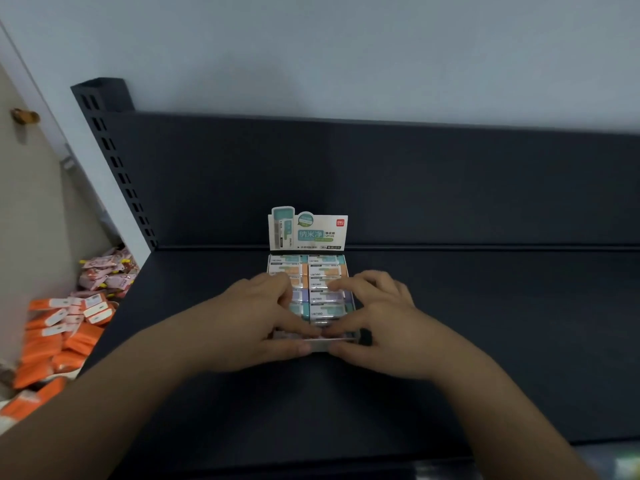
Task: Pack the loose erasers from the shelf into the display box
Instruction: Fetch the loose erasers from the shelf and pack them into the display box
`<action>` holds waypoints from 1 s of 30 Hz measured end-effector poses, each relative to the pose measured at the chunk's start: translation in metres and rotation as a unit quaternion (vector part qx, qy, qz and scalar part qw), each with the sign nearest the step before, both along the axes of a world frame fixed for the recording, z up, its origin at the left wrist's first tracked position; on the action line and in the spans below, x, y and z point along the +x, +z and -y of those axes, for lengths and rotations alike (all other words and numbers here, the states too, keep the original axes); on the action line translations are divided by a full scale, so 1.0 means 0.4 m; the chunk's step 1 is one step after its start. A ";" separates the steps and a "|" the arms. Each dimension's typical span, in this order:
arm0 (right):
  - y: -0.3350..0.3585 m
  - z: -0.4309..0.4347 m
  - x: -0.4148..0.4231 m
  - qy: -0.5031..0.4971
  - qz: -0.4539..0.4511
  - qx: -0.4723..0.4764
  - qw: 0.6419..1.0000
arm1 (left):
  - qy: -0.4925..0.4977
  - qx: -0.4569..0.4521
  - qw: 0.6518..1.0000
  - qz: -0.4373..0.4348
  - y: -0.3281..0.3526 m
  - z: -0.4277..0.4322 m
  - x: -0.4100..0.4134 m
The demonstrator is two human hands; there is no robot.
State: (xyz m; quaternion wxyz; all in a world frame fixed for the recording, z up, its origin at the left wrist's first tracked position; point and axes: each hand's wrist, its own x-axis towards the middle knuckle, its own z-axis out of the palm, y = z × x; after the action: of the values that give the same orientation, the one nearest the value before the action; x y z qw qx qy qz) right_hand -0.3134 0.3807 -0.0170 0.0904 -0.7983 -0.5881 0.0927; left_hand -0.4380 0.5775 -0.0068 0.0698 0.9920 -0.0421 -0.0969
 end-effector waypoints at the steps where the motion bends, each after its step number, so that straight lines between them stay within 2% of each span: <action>1: -0.001 0.002 0.000 -0.003 0.004 -0.003 1.000 | -0.001 0.025 1.000 0.011 0.003 0.000 -0.002; 6: 0.010 0.009 -0.001 -0.014 0.020 -0.008 1.000 | 0.001 0.092 0.995 0.040 0.013 0.004 -0.011; 22: 0.009 0.010 -0.004 -0.014 0.021 -0.006 1.000 | -0.020 0.097 0.993 0.057 -0.009 0.005 -0.004; 30: 0.005 0.017 -0.001 -0.019 0.033 0.000 0.999 | 0.014 0.115 0.992 0.045 0.014 -0.003 -0.011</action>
State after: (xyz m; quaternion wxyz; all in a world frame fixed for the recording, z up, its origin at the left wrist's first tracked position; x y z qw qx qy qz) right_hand -0.3139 0.3740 -0.0151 0.0729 -0.8118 -0.5759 0.0642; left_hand -0.4426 0.5786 -0.0014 -0.0451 0.9972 -0.0204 -0.0552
